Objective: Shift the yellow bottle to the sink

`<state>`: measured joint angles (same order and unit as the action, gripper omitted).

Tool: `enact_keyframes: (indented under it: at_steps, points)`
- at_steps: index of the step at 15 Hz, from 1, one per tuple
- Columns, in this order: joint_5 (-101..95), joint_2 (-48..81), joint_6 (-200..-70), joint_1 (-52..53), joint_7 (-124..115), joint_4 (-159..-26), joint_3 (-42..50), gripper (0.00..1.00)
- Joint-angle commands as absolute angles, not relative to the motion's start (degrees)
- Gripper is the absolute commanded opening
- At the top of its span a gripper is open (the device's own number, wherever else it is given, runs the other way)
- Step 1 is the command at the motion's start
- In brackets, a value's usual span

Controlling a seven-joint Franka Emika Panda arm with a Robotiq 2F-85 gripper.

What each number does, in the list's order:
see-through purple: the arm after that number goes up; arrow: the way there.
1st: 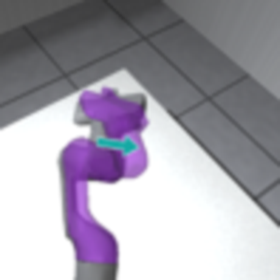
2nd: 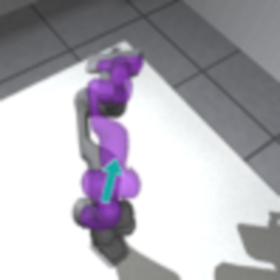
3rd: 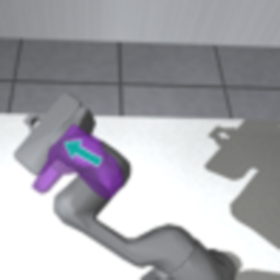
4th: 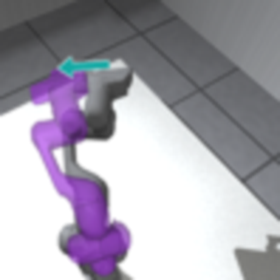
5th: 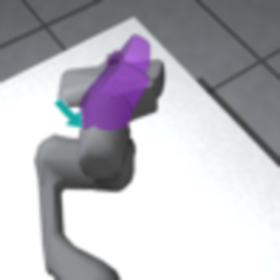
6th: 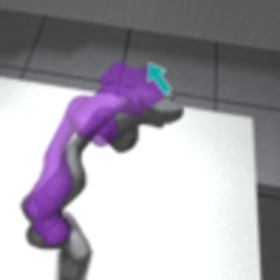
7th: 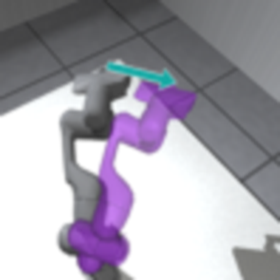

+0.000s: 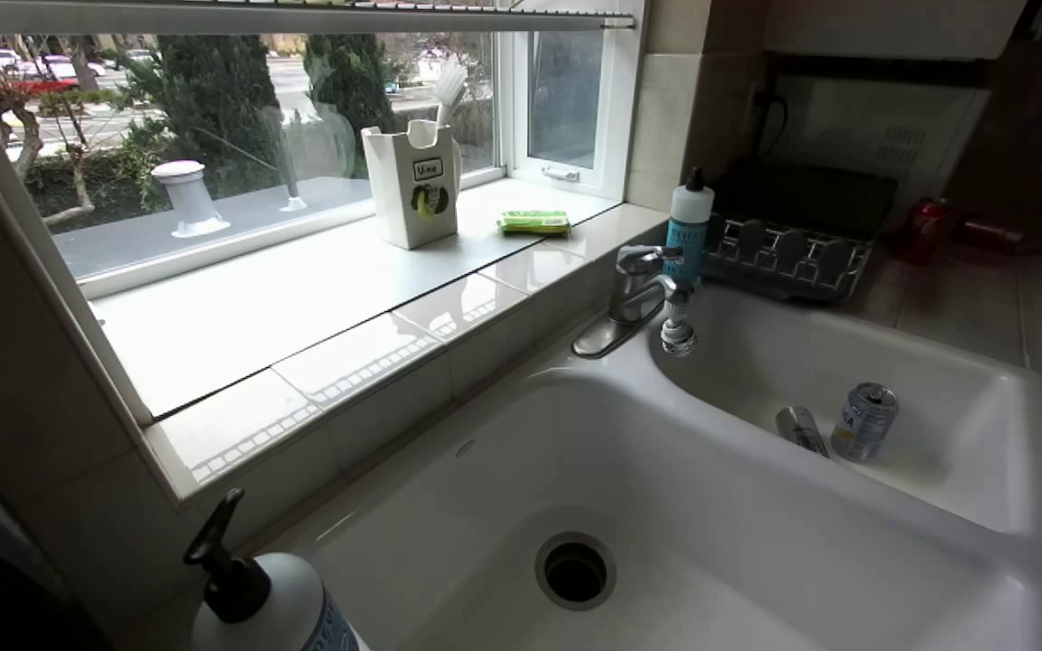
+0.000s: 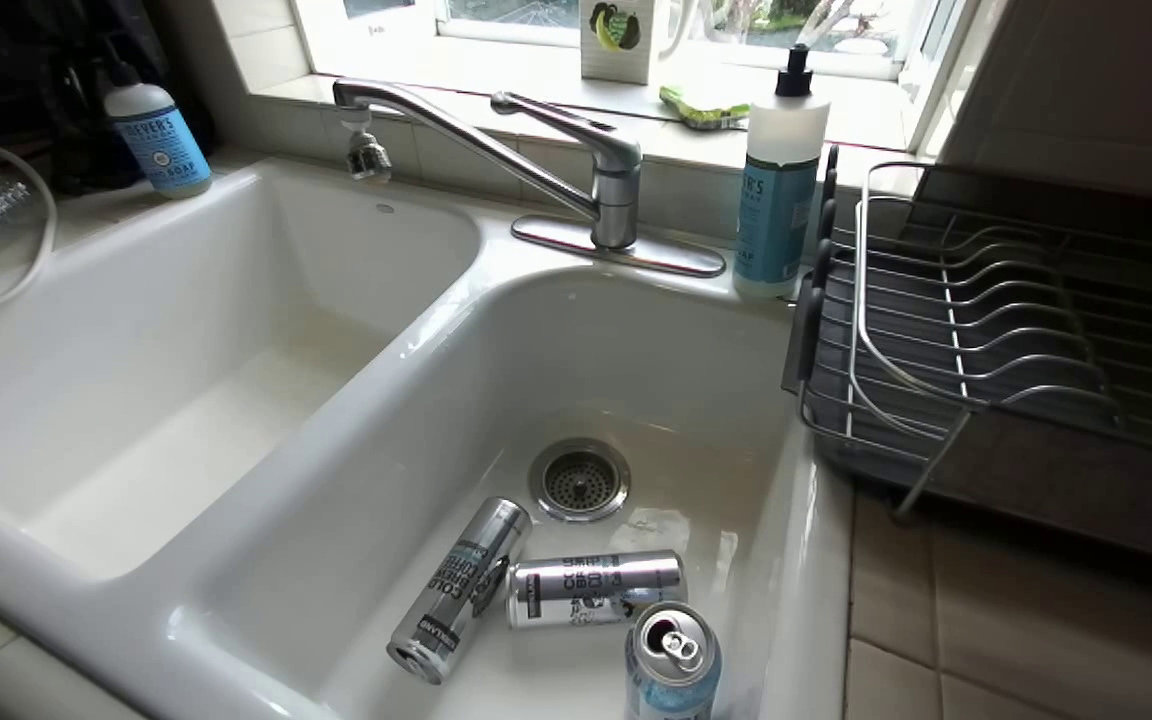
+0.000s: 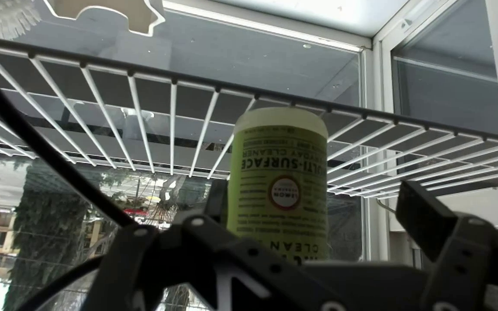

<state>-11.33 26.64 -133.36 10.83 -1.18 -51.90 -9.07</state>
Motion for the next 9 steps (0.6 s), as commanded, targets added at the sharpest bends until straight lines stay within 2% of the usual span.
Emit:
enact_keyframes:
  at_steps: [1, 9]
  points:
    - [-8.7, 32.9, -131.6, 12.7, -1.1, -42.5, -7.4, 1.0]
    - [-11.5, 38.7, -136.2, 13.3, -2.1, -35.0, -7.1, 1.0]
